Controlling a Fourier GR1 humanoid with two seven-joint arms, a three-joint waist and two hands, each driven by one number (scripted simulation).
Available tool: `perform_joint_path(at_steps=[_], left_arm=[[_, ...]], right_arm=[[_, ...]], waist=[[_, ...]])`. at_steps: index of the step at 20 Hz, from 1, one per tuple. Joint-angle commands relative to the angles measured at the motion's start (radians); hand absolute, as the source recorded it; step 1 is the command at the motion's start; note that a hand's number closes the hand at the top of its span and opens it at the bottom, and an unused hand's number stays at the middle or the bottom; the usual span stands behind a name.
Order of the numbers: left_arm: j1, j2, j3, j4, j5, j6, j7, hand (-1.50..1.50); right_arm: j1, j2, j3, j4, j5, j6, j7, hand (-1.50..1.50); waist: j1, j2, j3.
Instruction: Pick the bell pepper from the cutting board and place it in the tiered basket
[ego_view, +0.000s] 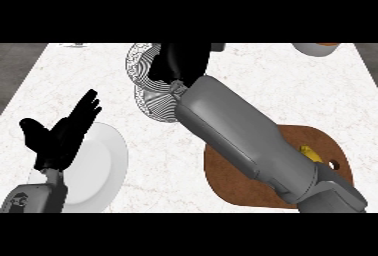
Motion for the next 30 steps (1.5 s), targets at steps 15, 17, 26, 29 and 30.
perform_joint_path(at_steps=[15,17,26,29,30], left_arm=[[0.011,-0.035,-0.025,-0.001,-0.025,-0.002,-0.021,0.0],[0.0,-0.013,-0.004,-0.032,-0.004,-0.013,0.01,0.0],[-0.008,-0.031,-0.011,-0.016,-0.034,0.016,0.005,0.0],[0.008,-0.005,0.01,-0.015,-0.009,-0.016,0.006,0.0],[-0.002,-0.005,0.025,0.001,-0.01,-0.004,0.002,0.0]], right_arm=[[-0.144,0.008,0.015,0.34,-0.057,-0.4,-0.006,-1.5],[-0.129,0.008,0.029,0.329,-0.069,-0.462,-0.004,-1.5],[-0.12,0.008,-0.081,0.263,-0.132,-0.726,-0.029,-1.5],[-0.119,0.008,-0.118,0.236,-0.137,-0.836,-0.023,-1.5],[-0.106,0.008,-0.155,0.225,-0.141,-0.871,-0.056,-1.5]], waist=[[0.026,0.011,-0.001],[0.031,0.008,0.0],[0.005,0.004,0.001],[0.004,0.002,0.001],[-0.015,0.002,0.002]])
